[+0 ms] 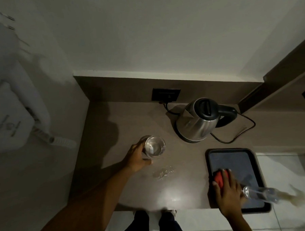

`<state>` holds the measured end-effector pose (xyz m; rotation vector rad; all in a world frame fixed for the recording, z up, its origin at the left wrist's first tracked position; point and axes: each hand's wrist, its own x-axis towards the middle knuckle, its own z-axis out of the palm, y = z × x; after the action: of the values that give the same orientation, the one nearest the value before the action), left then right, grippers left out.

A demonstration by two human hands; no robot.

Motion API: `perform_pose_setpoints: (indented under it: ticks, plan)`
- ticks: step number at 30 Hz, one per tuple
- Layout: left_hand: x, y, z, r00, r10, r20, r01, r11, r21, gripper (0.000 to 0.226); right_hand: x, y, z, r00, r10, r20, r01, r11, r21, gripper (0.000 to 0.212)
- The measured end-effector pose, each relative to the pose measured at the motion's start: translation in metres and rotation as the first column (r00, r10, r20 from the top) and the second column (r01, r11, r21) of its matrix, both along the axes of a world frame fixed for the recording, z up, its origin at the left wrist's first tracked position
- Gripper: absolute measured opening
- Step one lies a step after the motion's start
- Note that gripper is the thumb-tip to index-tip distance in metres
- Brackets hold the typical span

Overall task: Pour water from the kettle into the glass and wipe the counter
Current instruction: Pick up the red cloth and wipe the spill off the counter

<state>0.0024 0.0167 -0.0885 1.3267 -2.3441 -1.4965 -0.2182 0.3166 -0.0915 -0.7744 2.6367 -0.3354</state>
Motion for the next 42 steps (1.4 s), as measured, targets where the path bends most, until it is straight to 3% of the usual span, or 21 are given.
perform_pose_setpoints:
  ticks: [4, 7, 11, 13, 17, 22, 27, 31, 34, 36, 37, 42]
  plan:
    - [0.018, 0.010, -0.003, 0.998, 0.043, 0.055, -0.037, 0.993, -0.113, 0.085, 0.000, -0.005, 0.001, 0.999, -0.007, -0.042, 0.008, 0.999, 0.031, 0.062]
    - [0.051, 0.015, -0.012, 0.991, 0.046, 0.127, -0.013, 0.970, -0.244, 0.076, -0.007, -0.009, 0.007, 0.998, -0.033, -0.056, 0.036, 0.998, 0.056, 0.064]
    - [0.104, 0.019, -0.027, 0.958, 0.012, 0.286, 0.095, 0.929, -0.358, 0.072, 0.001, -0.031, 0.021, 0.997, -0.033, -0.068, 0.026, 0.995, -0.094, 0.047]
    - [0.126, 0.020, -0.037, 0.930, -0.021, 0.367, 0.180, 0.897, -0.404, 0.080, 0.012, -0.054, 0.022, 0.993, 0.086, -0.078, -0.098, 0.982, -0.159, 0.054]
    - [0.142, 0.020, -0.048, 0.886, -0.077, 0.457, 0.298, 0.850, -0.435, 0.087, 0.039, -0.105, 0.009, 0.952, 0.291, -0.099, -0.301, 0.947, -0.113, 0.056]
    - [0.143, 0.021, -0.055, 0.870, -0.062, 0.490, 0.337, 0.799, -0.498, 0.072, 0.084, -0.133, -0.018, 0.984, 0.092, -0.151, -0.109, 0.988, -0.109, 0.052]
    - [0.145, 0.021, -0.060, 0.886, -0.050, 0.460, 0.320, 0.785, -0.531, 0.067, 0.180, -0.139, -0.032, 0.970, 0.216, -0.111, -0.230, 0.962, -0.146, 0.060]
    - [0.144, 0.022, -0.058, 0.886, -0.052, 0.460, 0.318, 0.791, -0.522, 0.063, 0.230, -0.148, -0.032, 0.859, 0.510, -0.055, -0.513, 0.850, -0.120, 0.066]
    - [0.145, 0.021, -0.058, 0.881, -0.046, 0.472, 0.320, 0.791, -0.521, 0.063, 0.194, -0.141, -0.032, 0.675, 0.723, -0.147, -0.735, 0.643, -0.213, 0.066]
    - [0.145, 0.021, -0.060, 0.881, -0.047, 0.471, 0.319, 0.794, -0.518, 0.062, 0.150, -0.133, -0.032, 0.550, 0.802, -0.233, -0.835, 0.529, -0.152, 0.055]
    - [0.146, 0.021, -0.060, 0.880, -0.054, 0.471, 0.323, 0.795, -0.513, 0.062, 0.125, -0.128, -0.030, 0.558, 0.790, -0.252, -0.829, 0.544, -0.132, 0.051]
    - [0.146, 0.019, -0.061, 0.881, -0.056, 0.470, 0.315, 0.811, -0.493, 0.062, 0.040, -0.121, -0.024, 0.840, 0.477, -0.257, -0.516, 0.849, -0.111, 0.051]
